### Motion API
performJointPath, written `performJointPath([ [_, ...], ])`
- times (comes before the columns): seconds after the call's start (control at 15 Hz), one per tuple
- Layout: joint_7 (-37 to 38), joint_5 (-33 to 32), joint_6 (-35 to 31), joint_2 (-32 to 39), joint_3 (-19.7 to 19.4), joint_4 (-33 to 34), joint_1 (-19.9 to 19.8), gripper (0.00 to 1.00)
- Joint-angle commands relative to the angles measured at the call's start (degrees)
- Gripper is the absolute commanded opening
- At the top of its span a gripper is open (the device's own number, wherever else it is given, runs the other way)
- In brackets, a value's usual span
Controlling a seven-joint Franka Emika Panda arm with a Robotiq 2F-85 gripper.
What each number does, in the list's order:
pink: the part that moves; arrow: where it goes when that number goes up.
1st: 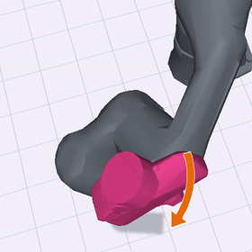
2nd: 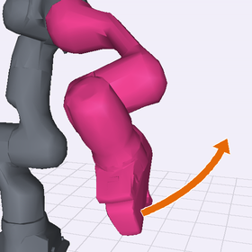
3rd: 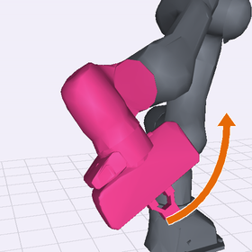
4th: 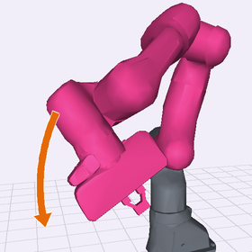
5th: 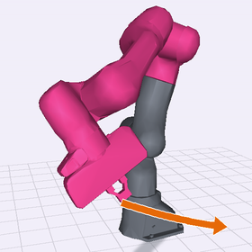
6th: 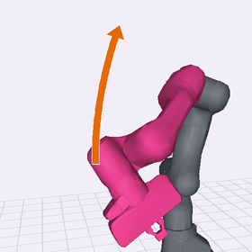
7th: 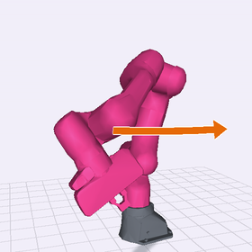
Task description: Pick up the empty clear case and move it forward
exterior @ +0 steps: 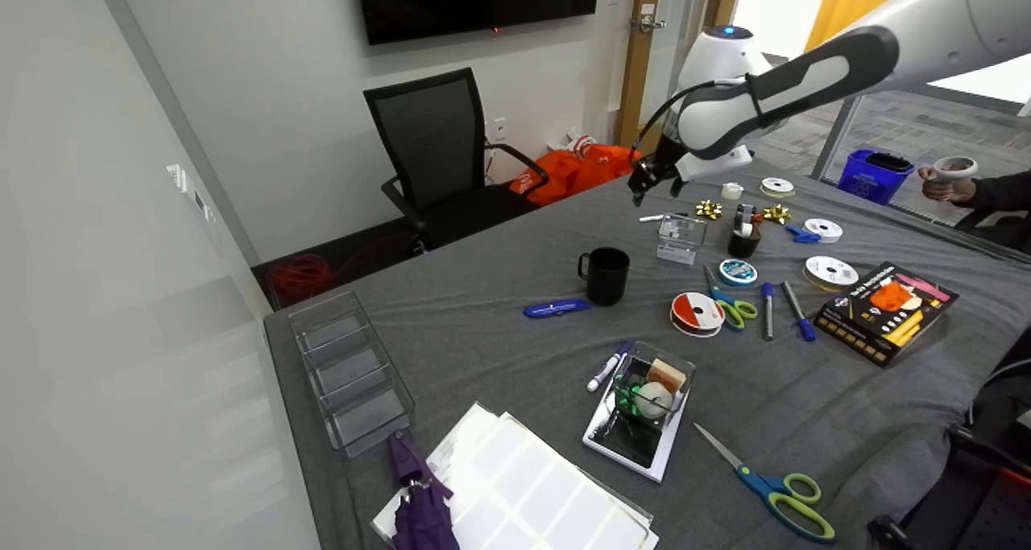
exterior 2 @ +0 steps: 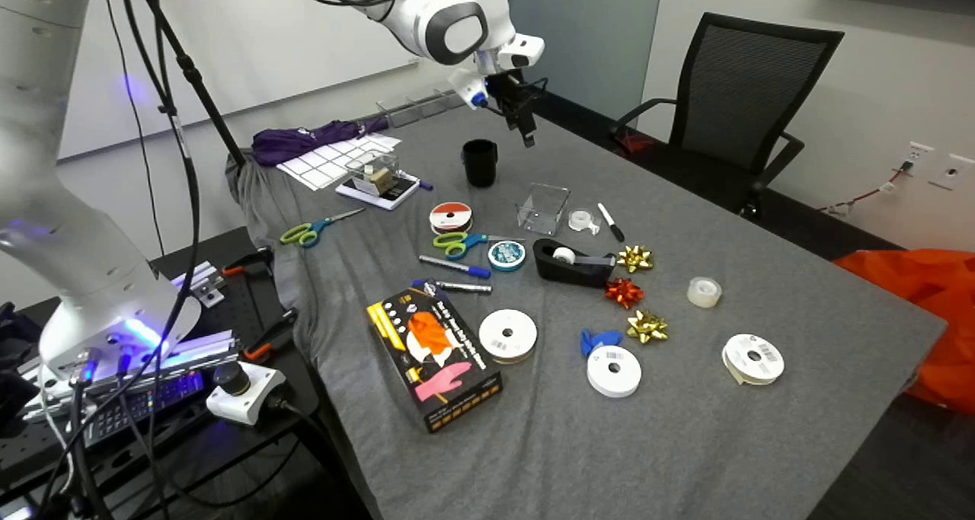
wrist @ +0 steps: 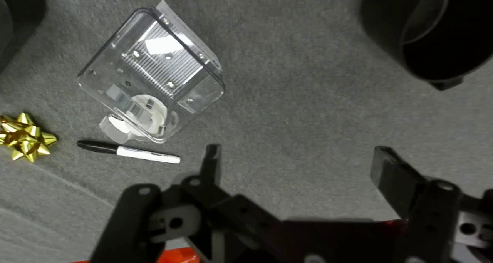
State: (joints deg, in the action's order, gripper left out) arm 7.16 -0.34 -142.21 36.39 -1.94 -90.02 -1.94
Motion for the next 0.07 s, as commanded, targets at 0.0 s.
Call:
performJointPath([
  [0.0, -8.6, 5.2, 1.9, -8.5, 4.2, -9.7, -3.3, 1.00],
])
